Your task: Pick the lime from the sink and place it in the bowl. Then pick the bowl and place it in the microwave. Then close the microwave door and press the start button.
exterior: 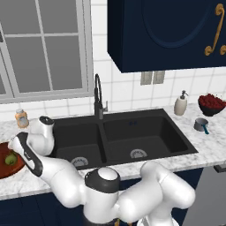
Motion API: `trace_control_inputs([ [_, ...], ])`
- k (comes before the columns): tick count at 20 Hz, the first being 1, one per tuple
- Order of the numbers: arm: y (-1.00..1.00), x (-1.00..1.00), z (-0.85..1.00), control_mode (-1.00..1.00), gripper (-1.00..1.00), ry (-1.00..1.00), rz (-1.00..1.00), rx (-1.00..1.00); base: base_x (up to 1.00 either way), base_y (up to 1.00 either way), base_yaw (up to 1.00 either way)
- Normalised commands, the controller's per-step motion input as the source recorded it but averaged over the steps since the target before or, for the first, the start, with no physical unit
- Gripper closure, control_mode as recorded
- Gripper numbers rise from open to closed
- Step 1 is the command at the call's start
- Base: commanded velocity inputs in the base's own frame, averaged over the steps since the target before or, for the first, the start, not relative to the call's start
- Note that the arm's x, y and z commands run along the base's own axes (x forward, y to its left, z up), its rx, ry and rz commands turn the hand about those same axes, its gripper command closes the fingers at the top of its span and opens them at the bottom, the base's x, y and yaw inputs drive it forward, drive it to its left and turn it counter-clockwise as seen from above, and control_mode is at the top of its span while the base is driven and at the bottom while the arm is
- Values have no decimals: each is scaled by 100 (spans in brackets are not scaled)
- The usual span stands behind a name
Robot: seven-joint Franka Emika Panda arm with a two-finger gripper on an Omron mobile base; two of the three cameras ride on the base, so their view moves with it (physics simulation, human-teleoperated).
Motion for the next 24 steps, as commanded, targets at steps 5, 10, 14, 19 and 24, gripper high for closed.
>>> trace_control_inputs([
  [5,1,0,-35,-100,-100,1,0,0,0,0,0],
  [10,10,0,-38,-100,100,0,0,0,0,0,0],
  [14,9,-14,-10,-100,100,-8,0,0,0,0,0],
  [19,-6,-39,6,-100,100,-21,-8,0,0,0,0],
  [24,-60,-73,25,-100,100,-17,-17,6,0,0,0],
])
